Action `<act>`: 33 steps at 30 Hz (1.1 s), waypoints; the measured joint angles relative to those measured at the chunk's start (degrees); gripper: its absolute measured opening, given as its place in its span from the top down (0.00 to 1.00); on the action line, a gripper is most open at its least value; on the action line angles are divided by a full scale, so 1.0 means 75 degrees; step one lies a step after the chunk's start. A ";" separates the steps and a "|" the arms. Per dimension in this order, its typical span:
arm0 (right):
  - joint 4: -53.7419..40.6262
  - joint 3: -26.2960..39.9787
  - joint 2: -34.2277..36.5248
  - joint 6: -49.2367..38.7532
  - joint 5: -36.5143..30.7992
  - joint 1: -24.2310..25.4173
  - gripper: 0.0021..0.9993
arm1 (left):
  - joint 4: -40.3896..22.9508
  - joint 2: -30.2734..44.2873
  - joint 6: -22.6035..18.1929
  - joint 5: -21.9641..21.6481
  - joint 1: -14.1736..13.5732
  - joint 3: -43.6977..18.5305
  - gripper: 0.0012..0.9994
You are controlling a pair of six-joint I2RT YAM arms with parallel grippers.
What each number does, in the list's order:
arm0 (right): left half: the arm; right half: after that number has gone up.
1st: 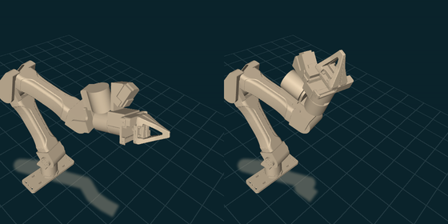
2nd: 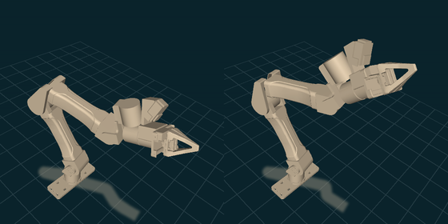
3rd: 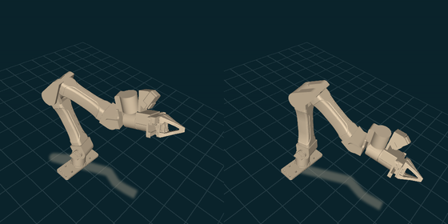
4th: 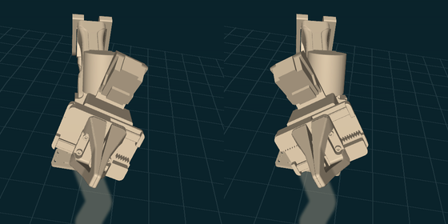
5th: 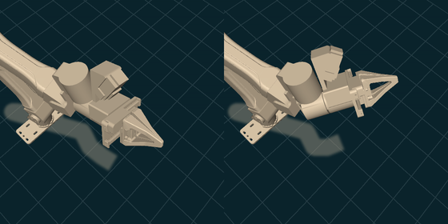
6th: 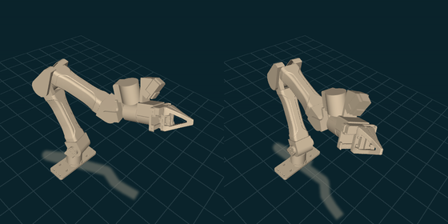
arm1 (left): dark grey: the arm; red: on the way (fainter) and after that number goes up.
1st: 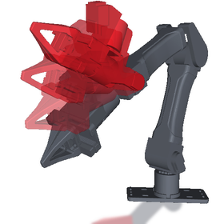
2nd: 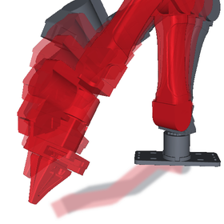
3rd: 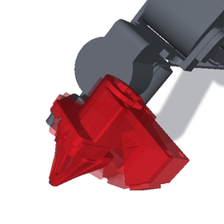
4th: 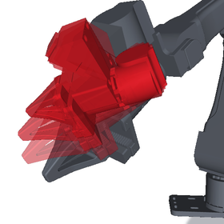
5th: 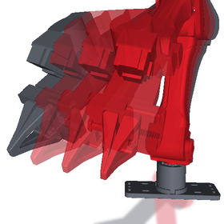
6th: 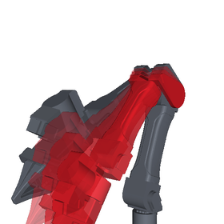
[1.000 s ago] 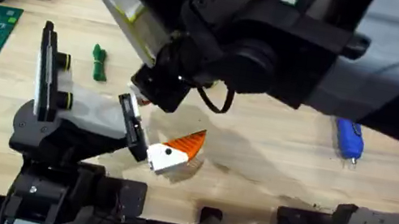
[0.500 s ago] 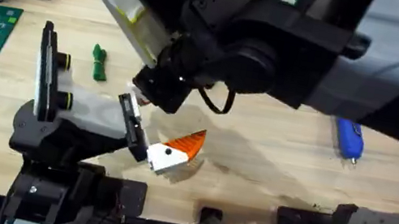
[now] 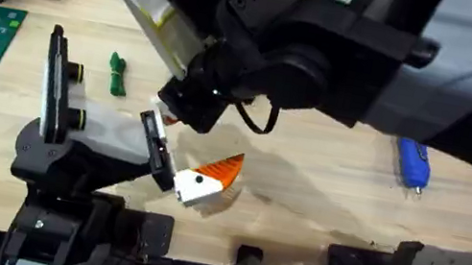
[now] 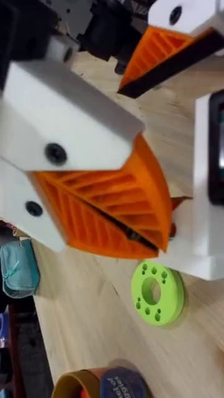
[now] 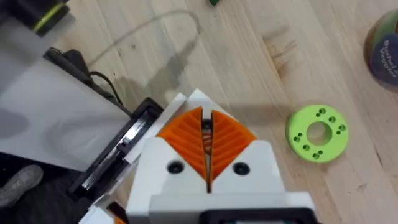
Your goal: Pick up the gripper from the table and insert it into the empty holder that is missing its gripper. Then pick up a screw, insert it into the mounting hole, and use the screwdriver to tighten it. Finally, clean up the table by picking up the vegetable and placing it into the bucket.
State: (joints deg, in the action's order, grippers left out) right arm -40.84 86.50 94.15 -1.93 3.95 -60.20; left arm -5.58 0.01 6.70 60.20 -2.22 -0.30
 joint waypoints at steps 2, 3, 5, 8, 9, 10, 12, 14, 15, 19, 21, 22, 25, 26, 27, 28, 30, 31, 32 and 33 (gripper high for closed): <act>-0.0002 0.0000 -0.0002 0.0000 0.0000 0.0000 0.99 | 0.0000 0.0000 0.0000 0.0000 0.0000 -0.0002 0.01; -0.0007 0.0000 -0.0001 0.0000 0.0000 0.0000 0.99 | 0.0000 0.0000 0.0000 0.0000 0.0000 0.0000 0.01; -0.0032 0.0000 0.0000 0.0000 -0.0002 0.0000 0.99 | 0.0000 0.0000 0.0000 0.0000 0.0000 -0.0002 0.01; -0.0048 0.0000 -0.0003 0.0002 0.0000 0.0000 0.99 | 0.0000 0.0000 0.0000 0.0000 0.0000 -0.0002 0.01; -0.0051 0.0000 -0.0003 0.0001 0.0000 0.0000 0.99 | 0.0000 0.0000 0.0000 0.0000 0.0000 -0.0002 0.01; -0.0054 0.0000 -0.0003 0.0000 -0.0002 0.0000 0.99 | 0.0000 0.0000 0.0002 0.0000 0.0000 -0.0002 0.01; -0.0067 0.0000 -0.0002 0.0002 0.0000 0.0000 0.99 | 0.0000 0.0000 0.0003 0.0000 0.0000 -0.0002 0.01; -0.0124 0.0000 -0.0017 0.0000 0.0000 0.0000 0.99 | 0.0000 0.0000 0.0028 0.0000 0.0000 0.0000 0.01; -0.0146 0.0000 -0.0035 0.0000 0.0000 0.0000 0.99 | 0.0000 0.0000 0.0028 0.0000 0.0000 0.0000 0.01; -0.0275 0.0000 -0.0154 0.0000 -0.0003 0.0000 0.99 | 0.0000 0.0000 0.0026 0.0000 0.0000 0.0000 0.01; -0.0305 0.0000 -0.0214 0.0002 -0.0002 0.0000 0.99 | 0.0000 0.0000 0.0026 0.0000 0.0000 -0.0002 0.01; -0.0311 0.0000 -0.0236 0.0001 -0.0001 0.0000 0.99 | 0.0000 0.0000 0.0026 -0.0002 0.0000 -0.0002 0.01; -0.0322 0.0000 -0.0259 0.0002 -0.0002 0.0000 0.99 | 0.0000 0.0000 0.0026 -0.0003 0.0000 -0.0002 0.01; -0.0328 0.0000 -0.0259 0.0001 -0.0003 0.0000 0.99 | 0.0000 0.0000 0.0026 -0.0003 0.0000 -0.0002 0.01; -0.0331 0.0000 -0.0259 0.0000 -0.0003 0.0000 0.99 | 0.0000 0.0000 0.0026 -0.0001 0.0000 -0.0002 0.01; -0.0324 0.0000 -0.0259 0.0000 -0.0001 0.0000 0.99 | 0.0000 0.0000 0.0026 -0.0002 0.0000 -0.0002 0.01; -0.0319 0.0000 -0.0259 0.0000 0.0000 0.0000 0.99 | 0.0000 0.0000 0.0026 -0.0002 0.0000 -0.0001 0.01; -0.0306 -0.0002 -0.0259 0.0000 -0.0002 0.0000 0.99 | 0.0000 0.0000 0.0026 -0.0003 0.0000 -0.0002 0.01; -0.0273 -0.0003 -0.0259 0.0000 -0.0003 0.0000 0.99 | 0.0002 0.0000 0.0026 -0.0003 0.0000 0.0000 0.01; -0.0230 -0.0003 -0.0259 0.0000 -0.0003 0.0000 0.99 | 0.0001 0.0000 0.0026 -0.0001 0.0000 0.0000 0.01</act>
State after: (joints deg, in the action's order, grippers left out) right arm -42.57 86.48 92.20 -1.93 3.92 -60.20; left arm -5.57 0.01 6.90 60.19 -2.22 -0.31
